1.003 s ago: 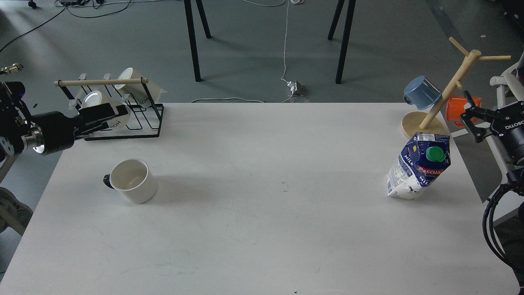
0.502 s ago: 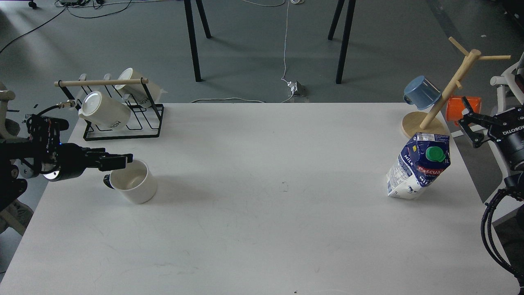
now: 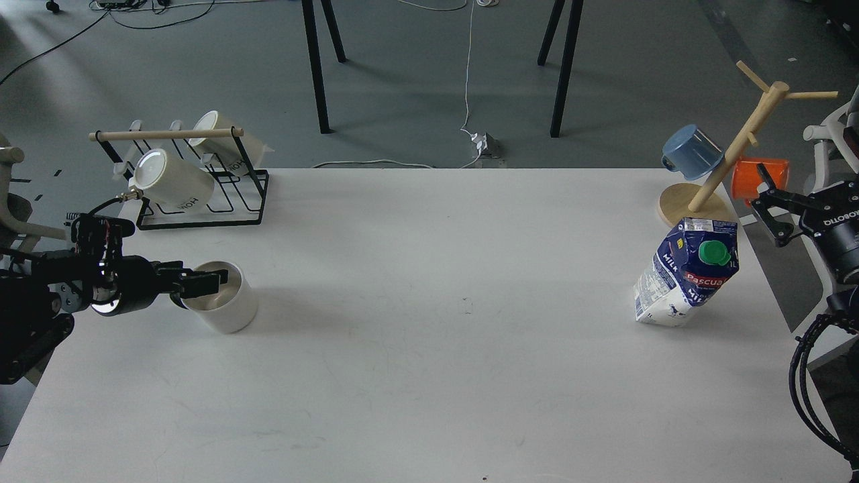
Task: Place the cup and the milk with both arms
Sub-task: 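Reach the left gripper to the white mug and grasp its rim, then lift the white mug with the left gripper and carry it toward table center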
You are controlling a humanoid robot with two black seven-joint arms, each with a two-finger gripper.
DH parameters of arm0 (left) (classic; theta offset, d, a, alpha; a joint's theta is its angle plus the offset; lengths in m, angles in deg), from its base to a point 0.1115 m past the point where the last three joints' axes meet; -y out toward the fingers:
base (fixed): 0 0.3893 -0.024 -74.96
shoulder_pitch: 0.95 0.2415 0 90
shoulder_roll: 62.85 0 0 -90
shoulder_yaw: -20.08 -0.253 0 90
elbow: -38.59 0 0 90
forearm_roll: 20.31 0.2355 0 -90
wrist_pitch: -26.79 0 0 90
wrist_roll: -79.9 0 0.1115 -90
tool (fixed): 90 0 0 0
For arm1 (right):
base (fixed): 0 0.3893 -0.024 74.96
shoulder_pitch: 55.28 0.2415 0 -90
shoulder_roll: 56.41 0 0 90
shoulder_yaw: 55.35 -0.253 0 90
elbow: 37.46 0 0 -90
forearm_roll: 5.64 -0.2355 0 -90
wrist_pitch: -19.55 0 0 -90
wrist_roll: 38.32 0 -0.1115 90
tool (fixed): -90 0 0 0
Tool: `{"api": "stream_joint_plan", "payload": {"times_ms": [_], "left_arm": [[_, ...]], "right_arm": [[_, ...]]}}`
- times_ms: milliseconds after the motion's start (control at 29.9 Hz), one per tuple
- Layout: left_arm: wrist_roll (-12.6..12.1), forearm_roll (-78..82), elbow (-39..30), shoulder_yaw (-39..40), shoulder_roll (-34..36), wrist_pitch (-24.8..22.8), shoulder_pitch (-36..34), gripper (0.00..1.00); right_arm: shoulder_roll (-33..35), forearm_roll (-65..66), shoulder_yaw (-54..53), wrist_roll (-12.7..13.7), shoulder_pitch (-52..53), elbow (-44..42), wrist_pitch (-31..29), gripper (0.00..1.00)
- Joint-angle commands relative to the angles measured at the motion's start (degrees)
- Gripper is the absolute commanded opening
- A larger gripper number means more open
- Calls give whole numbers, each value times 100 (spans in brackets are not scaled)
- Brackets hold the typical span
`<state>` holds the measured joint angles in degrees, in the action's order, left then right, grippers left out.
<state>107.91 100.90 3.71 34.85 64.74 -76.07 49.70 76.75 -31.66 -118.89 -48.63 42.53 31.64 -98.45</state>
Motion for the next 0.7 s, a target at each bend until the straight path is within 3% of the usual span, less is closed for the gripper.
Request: {"api": "stream_joint_plan", "payload": {"times_ms": [0, 167, 201, 301, 334, 568, 669], "left_arm": [[0, -9, 17, 9, -6, 20, 68, 76], [0, -9, 17, 9, -6, 29, 68, 56], [0, -9, 17, 17, -6, 29, 68, 48], [0, -9, 8, 18, -15, 177, 68, 9], [0, -9, 8, 9, -15, 283, 76, 4], [0, -9, -114, -105, 21, 521, 50, 0], [0, -44, -535, -9, 82, 495, -20, 0]], "right_arm": [[9, 0, -27, -6, -77, -1, 0, 98], [0, 0, -27, -6, -112, -1, 0, 98], [9, 0, -27, -6, -121, -1, 0, 98], [9, 0, -27, -6, -148, 8, 0, 98], [0, 0, -27, -6, -148, -1, 0, 98], [0, -9, -18, -6, -191, 8, 0, 98], [9, 0, -18, -6, -192, 8, 0, 98]]}}
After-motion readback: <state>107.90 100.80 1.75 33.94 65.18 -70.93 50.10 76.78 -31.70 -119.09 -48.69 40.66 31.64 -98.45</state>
